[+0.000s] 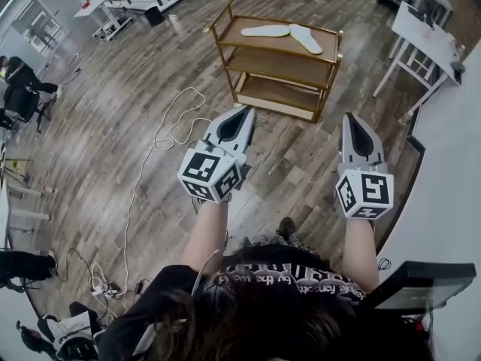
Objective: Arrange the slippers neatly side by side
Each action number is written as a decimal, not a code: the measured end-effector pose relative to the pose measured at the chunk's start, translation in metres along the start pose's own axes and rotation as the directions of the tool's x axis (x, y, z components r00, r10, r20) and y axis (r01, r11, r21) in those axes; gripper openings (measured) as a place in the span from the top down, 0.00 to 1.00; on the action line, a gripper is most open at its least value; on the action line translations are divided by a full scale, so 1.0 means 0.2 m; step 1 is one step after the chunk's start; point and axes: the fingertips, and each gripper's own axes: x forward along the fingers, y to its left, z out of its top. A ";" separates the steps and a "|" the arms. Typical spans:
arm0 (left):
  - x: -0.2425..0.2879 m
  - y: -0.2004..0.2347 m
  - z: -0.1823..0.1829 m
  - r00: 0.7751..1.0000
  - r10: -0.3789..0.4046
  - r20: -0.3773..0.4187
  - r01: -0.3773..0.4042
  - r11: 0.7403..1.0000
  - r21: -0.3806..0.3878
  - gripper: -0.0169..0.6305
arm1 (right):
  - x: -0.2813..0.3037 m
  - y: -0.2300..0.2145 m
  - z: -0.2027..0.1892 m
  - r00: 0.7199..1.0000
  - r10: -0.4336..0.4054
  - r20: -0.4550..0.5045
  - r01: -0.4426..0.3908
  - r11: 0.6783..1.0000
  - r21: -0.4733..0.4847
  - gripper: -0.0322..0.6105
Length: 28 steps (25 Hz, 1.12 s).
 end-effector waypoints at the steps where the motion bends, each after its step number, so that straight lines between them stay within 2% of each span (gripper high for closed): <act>1: 0.04 0.01 0.00 1.000 0.005 0.000 -0.005 1.000 0.001 0.97 | 0.03 -0.03 0.00 1.000 0.004 -0.003 -0.004 1.000 -0.001 0.95; 7: 0.29 0.03 0.01 1.000 0.019 0.001 -0.019 1.000 0.012 0.97 | 0.21 -0.22 -0.04 0.999 0.030 -0.012 -0.030 1.000 0.002 0.95; 14: 0.48 0.15 -0.03 0.999 0.045 -0.010 -0.045 0.999 -0.004 0.97 | 0.40 -0.32 -0.10 0.998 0.058 -0.027 -0.059 0.998 -0.006 0.95; 18: 0.64 0.22 -0.05 0.999 0.031 -0.010 -0.031 1.000 -0.005 0.97 | 0.54 -0.38 -0.14 0.998 0.049 -0.037 -0.049 0.999 -0.002 0.95; 22: 0.84 0.36 -0.08 1.000 0.003 -0.012 -0.003 1.000 -0.006 0.97 | 0.73 -0.44 -0.17 0.999 0.026 -0.031 -0.026 1.000 -0.011 0.95; 28: 1.18 0.63 -0.02 1.000 -0.029 0.003 0.029 1.000 0.011 0.97 | 1.14 -0.54 -0.18 1.000 -0.008 -0.027 0.007 1.000 -0.026 0.95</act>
